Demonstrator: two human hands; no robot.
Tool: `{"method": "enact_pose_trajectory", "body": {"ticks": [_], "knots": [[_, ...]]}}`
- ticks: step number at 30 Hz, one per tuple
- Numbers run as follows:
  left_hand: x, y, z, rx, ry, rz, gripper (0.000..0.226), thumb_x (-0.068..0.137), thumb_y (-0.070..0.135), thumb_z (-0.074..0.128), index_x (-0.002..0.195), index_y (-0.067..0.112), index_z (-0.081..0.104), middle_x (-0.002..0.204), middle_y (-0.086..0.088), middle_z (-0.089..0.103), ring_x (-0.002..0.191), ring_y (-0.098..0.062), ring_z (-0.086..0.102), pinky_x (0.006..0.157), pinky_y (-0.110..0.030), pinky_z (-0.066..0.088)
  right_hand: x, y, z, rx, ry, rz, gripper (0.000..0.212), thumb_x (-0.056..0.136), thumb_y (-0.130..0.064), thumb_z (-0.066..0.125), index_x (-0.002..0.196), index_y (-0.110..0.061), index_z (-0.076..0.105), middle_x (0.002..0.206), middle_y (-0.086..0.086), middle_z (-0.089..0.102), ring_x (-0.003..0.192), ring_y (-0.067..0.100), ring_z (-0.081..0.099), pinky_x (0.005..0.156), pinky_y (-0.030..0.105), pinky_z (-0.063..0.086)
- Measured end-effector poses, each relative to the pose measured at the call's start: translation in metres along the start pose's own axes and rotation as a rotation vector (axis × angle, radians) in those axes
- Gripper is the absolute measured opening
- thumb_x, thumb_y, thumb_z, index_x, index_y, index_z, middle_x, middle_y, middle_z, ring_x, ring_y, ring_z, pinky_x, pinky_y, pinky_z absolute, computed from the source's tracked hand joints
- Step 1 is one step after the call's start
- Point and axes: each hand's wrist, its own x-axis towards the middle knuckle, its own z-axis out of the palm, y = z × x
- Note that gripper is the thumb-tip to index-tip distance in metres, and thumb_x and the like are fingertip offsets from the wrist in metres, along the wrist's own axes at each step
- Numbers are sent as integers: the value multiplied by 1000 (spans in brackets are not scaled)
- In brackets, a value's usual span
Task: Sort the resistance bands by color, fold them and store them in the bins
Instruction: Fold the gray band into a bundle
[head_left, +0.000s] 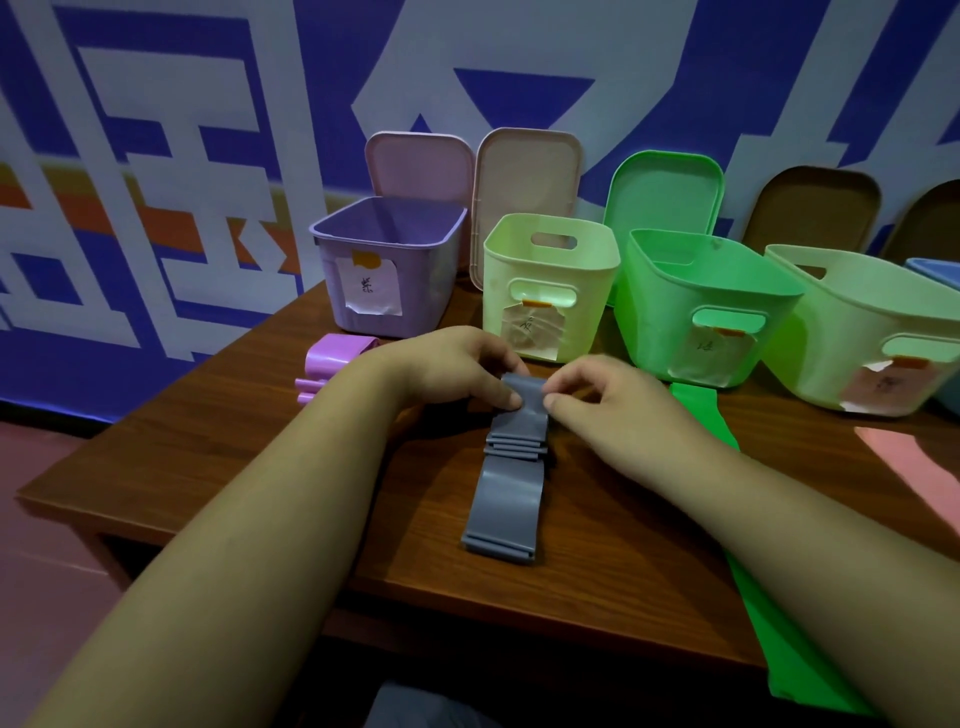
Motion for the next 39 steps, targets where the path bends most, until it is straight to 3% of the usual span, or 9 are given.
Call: {"method": "enact_pose_trajectory", "body": {"ticks": [4,6,9,16,21,24,27,36,39], "knots": [[0,-1,2,-179,84,62,33,84,13,87,113,25,77,115,-13,75,103,-26,75,96,-54,62,15,5,5,28,-116,181,70,85,-55,82,145,-26,59,131,-5,64,112,12,65,85,29,48],[-1,1,3,-259,125,86,35,85,4,84,116,19,74,116,-24,72,95,-30,71,90,-58,60,20,4,4,78,-200,174,52,89,-49,81,135,-30,69,118,-9,73,100,8,69,77,26,49],[-2,3,0,-293,179,120,42,85,0,83,122,16,71,118,-19,72,99,-28,72,87,-38,63,28,3,4,176,-145,161,31,90,-36,85,118,-33,72,104,-13,74,95,12,70,75,26,50],[-3,-1,-7,-450,-73,68,54,89,9,78,140,18,63,139,-24,62,115,-30,64,98,-43,49,38,0,9,140,50,27,27,88,-22,85,107,-29,67,95,-8,69,87,14,63,67,28,44],[-4,-4,-7,-106,-74,-28,60,83,7,85,133,32,65,124,4,75,116,-16,71,107,-45,56,31,1,15,180,92,-88,27,91,-15,80,103,-32,64,105,-7,68,95,19,68,77,36,57],[-3,-2,-5,-92,-61,-28,47,86,2,82,121,31,70,110,7,78,102,-6,74,91,-30,61,25,3,12,153,64,-134,31,91,-12,78,103,-35,62,110,-10,66,95,15,69,77,32,58],[-6,0,-8,-80,-114,-30,44,88,-2,78,122,25,69,111,6,76,94,1,73,72,-13,56,15,5,6,129,50,-179,33,88,-13,81,102,-35,62,108,-12,64,87,11,65,70,25,49],[-3,-5,-10,-88,-209,-33,48,92,-12,66,133,13,66,124,-14,71,96,-8,71,78,-19,57,-14,-2,3,-96,-17,-368,43,85,-20,84,107,-40,53,109,-20,46,84,3,54,68,23,44],[-5,-2,-10,-93,-224,-52,44,94,-9,66,133,13,66,125,-19,69,101,-15,68,81,-20,58,-20,-3,6,-167,-43,-442,41,86,-17,78,109,-37,51,113,-17,46,87,10,53,74,36,50]]}}
